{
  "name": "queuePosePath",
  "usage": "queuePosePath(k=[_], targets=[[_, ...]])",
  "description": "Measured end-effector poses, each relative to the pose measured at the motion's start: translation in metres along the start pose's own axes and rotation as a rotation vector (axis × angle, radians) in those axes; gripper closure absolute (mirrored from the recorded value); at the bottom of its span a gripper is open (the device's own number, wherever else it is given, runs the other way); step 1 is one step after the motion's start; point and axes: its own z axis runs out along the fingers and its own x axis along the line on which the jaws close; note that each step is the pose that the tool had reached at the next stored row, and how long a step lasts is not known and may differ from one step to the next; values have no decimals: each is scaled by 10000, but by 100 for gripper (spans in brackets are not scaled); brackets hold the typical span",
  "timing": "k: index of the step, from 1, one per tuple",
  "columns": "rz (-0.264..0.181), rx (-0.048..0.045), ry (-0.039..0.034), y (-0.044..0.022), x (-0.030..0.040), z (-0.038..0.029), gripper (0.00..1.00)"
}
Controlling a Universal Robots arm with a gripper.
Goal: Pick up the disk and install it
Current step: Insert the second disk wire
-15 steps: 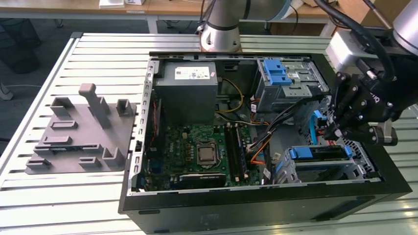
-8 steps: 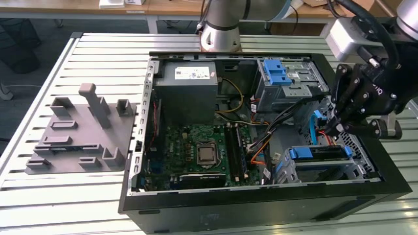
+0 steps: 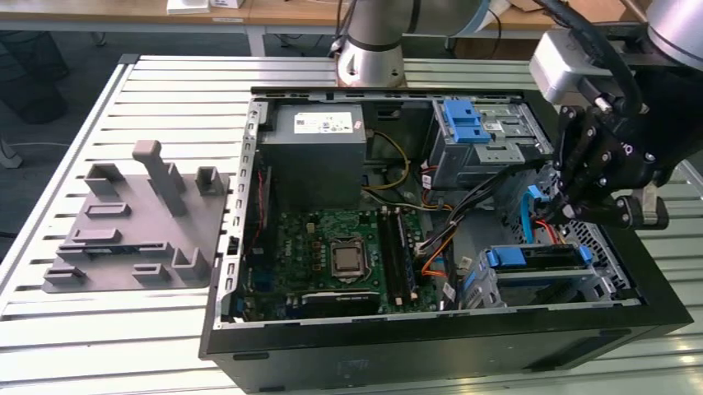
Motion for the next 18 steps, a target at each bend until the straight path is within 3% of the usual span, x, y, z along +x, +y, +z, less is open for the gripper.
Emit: queuePosePath(k=[10, 15, 18], targets=[[-7, 234, -17, 37, -165, -32, 89], [-15, 444, -30, 79, -175, -33, 89], [-17, 500, -31, 89, -176, -34, 89]])
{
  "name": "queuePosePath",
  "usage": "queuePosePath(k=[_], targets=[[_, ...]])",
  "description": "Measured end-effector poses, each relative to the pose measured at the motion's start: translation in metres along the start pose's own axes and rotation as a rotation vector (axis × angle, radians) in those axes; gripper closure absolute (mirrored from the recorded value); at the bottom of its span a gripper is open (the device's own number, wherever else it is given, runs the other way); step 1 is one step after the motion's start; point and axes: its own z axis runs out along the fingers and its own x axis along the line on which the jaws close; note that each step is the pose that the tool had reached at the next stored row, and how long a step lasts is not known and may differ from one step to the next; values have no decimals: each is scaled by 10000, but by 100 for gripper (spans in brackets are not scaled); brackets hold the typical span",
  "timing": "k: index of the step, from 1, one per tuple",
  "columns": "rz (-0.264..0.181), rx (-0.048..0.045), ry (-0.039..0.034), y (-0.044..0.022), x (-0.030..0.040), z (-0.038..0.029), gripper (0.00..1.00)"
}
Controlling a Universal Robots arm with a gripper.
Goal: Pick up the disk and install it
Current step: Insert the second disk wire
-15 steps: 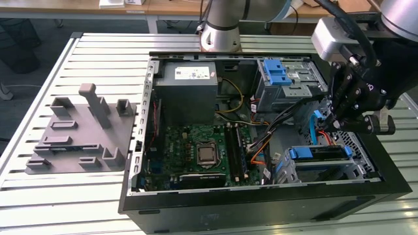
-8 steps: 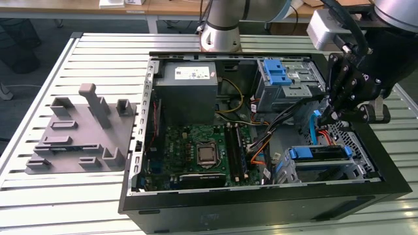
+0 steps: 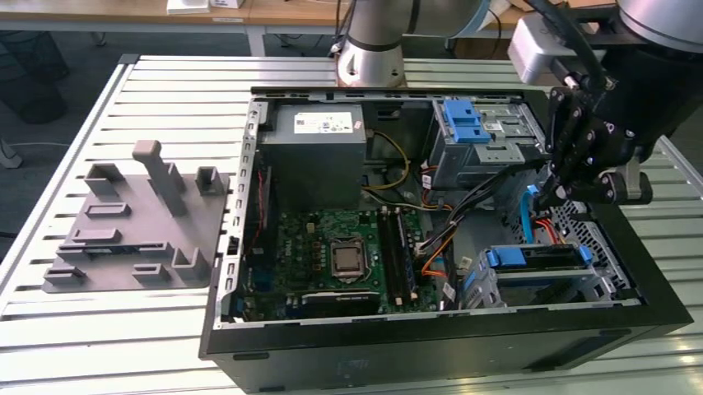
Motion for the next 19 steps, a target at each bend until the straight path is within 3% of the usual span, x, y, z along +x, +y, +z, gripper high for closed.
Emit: queuePosePath(k=[2, 3, 6, 11, 12, 14, 19], targets=[[0, 3, 0, 6, 0, -13, 89], [0, 5, 0, 10, 0, -19, 82], [-2, 36, 9, 27, 0, -22, 82], [-8, 158, 27, 47, -22, -16, 81], [-8, 172, 25, 49, -33, -10, 75], [-8, 213, 23, 52, -48, 5, 75], [-17, 417, 26, 87, -49, 57, 75]])
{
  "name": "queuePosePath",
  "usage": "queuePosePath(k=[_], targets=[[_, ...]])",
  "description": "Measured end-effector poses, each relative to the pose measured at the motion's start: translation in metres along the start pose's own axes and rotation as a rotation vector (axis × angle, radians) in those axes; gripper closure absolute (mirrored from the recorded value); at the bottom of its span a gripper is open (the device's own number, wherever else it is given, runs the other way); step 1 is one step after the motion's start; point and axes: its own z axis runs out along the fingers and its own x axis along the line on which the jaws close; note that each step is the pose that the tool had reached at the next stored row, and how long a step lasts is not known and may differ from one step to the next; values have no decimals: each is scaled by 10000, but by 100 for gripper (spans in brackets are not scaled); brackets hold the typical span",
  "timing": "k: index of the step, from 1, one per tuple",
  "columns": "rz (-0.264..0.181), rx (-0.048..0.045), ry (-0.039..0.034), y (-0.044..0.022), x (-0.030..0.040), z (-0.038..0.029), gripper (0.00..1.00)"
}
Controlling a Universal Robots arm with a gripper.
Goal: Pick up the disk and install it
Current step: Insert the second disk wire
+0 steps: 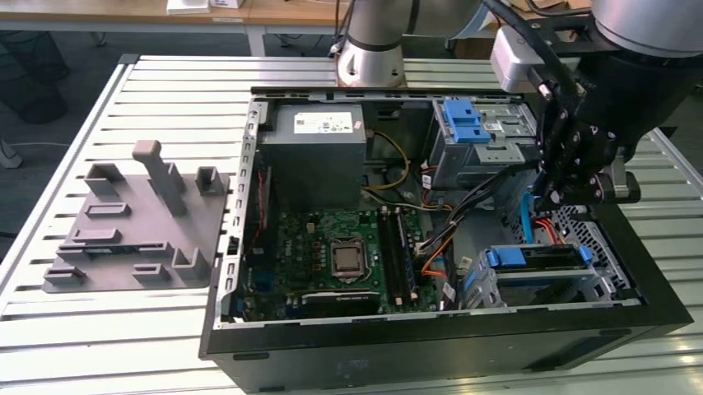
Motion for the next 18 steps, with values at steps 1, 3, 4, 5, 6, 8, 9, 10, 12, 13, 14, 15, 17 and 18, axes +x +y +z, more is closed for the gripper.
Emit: queuePosePath(k=[1, 3, 4, 5, 6, 8, 9, 10, 12, 13, 14, 15, 17, 18], targets=[[-1, 45, 0, 10, 1, 9, 75], [-3, 129, -4, 31, 3, 30, 75], [-4, 161, -8, 38, 4, 43, 75], [-6, 182, -8, 40, 4, 59, 75], [-7, 189, -6, 41, 2, 77, 75], [-6, 191, -7, 45, 1, 106, 75], [-6, 191, -6, 44, 1, 111, 75], [-5, 190, -4, 33, 1, 113, 76], [-2, 163, -16, 3, 4, 120, 83], [0, 134, -26, -10, 6, 123, 83], [3, 99, -36, -25, 10, 127, 84], [4, 64, -40, -38, 19, 136, 84], [5, -3, -36, -58, 39, 157, 84], [6, -30, -33, -63, 51, 168, 84]])
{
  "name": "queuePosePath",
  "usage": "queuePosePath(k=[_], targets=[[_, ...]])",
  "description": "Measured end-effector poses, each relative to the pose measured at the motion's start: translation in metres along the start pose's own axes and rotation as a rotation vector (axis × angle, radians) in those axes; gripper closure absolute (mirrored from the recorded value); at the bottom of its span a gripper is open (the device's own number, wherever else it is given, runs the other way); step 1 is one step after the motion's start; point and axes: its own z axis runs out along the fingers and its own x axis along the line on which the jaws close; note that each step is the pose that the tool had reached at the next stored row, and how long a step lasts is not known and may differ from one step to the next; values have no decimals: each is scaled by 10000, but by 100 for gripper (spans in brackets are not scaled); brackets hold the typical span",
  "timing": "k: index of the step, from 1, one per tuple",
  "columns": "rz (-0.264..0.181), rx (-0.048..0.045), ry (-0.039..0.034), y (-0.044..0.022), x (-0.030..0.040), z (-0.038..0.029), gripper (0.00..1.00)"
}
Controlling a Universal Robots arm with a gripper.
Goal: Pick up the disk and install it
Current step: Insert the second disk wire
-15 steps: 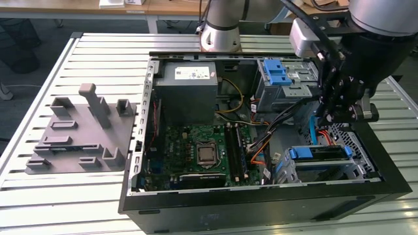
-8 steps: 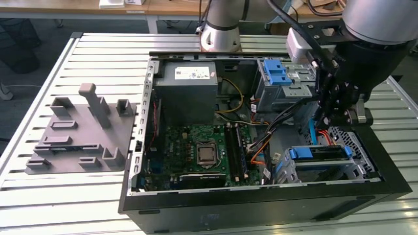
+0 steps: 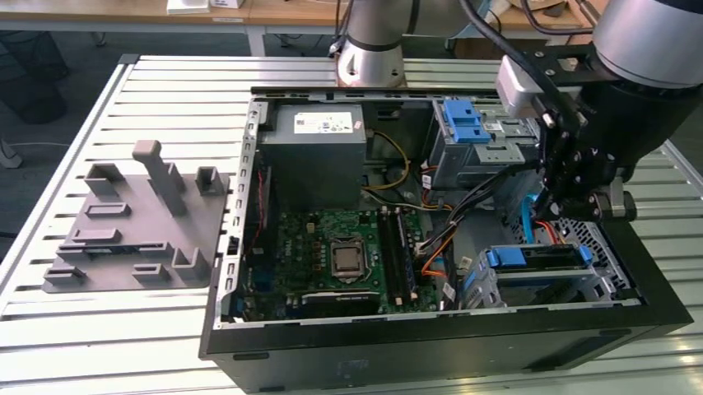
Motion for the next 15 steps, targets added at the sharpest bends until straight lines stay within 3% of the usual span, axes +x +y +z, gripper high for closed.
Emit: queuePosePath(k=[9, 13, 15], targets=[[9, -232, 13, -11, 122, 113, 84], [8, -238, 20, -10, 123, 125, 84], [1, -243, 71, -17, 122, 129, 84]])
